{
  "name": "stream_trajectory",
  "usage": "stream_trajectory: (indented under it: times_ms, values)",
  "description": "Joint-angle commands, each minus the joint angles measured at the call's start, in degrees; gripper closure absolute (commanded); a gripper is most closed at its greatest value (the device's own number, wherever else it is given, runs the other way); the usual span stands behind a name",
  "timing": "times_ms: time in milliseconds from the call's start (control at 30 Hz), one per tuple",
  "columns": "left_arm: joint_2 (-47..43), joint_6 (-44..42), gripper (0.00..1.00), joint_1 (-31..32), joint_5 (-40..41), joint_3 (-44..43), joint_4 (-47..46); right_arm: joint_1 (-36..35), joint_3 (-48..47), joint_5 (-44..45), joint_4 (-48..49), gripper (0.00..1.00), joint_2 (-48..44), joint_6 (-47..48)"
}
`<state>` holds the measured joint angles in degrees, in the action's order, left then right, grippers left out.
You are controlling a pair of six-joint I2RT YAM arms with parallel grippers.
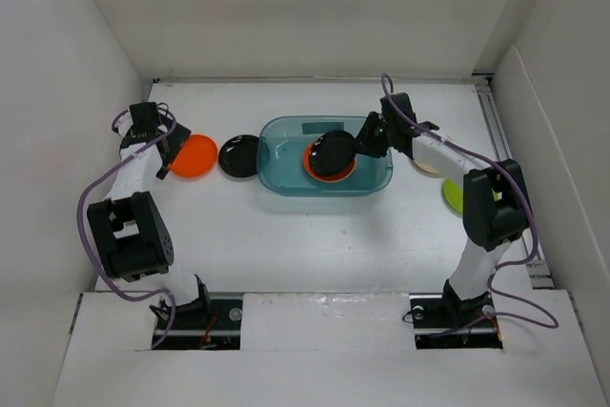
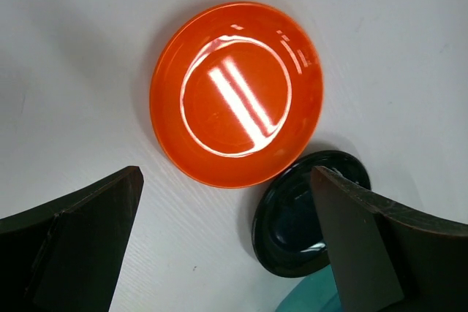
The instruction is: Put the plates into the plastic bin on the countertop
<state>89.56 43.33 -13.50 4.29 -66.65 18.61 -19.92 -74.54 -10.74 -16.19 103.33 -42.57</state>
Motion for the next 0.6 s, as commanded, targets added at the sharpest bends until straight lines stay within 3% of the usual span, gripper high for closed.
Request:
stream_trajectory:
  times_ms: [0, 100, 133, 167, 200, 467, 567]
  values:
    - [1.6, 0.6, 0.00, 0.0, 1.4, 2.0, 0.5, -0.5, -2.9, -0.8, 3.2, 0.60, -0.3, 0.6]
    - [2.6, 1.2, 0.00, 0.0, 0.8, 2.7, -0.1, -1.1, -2.9, -0.2, 3.2, 0.36, -2.3, 0.6]
    - [2.6, 1.2, 0.00, 0.0, 0.8, 3.4, -0.6, -1.6, -2.2, 0.3, 3.2, 0.14, -3.1, 0.6]
    - [2.6, 1.8, 0.00, 0.0, 0.8, 3.4, -0.6, -1.6, -2.2, 0.3, 3.2, 0.04, -5.1, 0.6]
    - [3.2, 1.8, 0.00, 0.0, 1.3, 3.4, -0.6, -2.3, -1.6, 0.3, 3.2, 0.01, -6.4, 0.6]
    - [6.1, 4.4, 0.00, 0.0, 2.0, 5.6, -2.5, -6.3, 2.6, 0.8, 1.9, 0.01, -18.7, 1.7]
    - [7.8, 5.5, 0.07, 0.0, 2.0, 5.6, -2.5, -7.1, 5.5, 0.2, 1.4, 0.01, -23.9, 2.2]
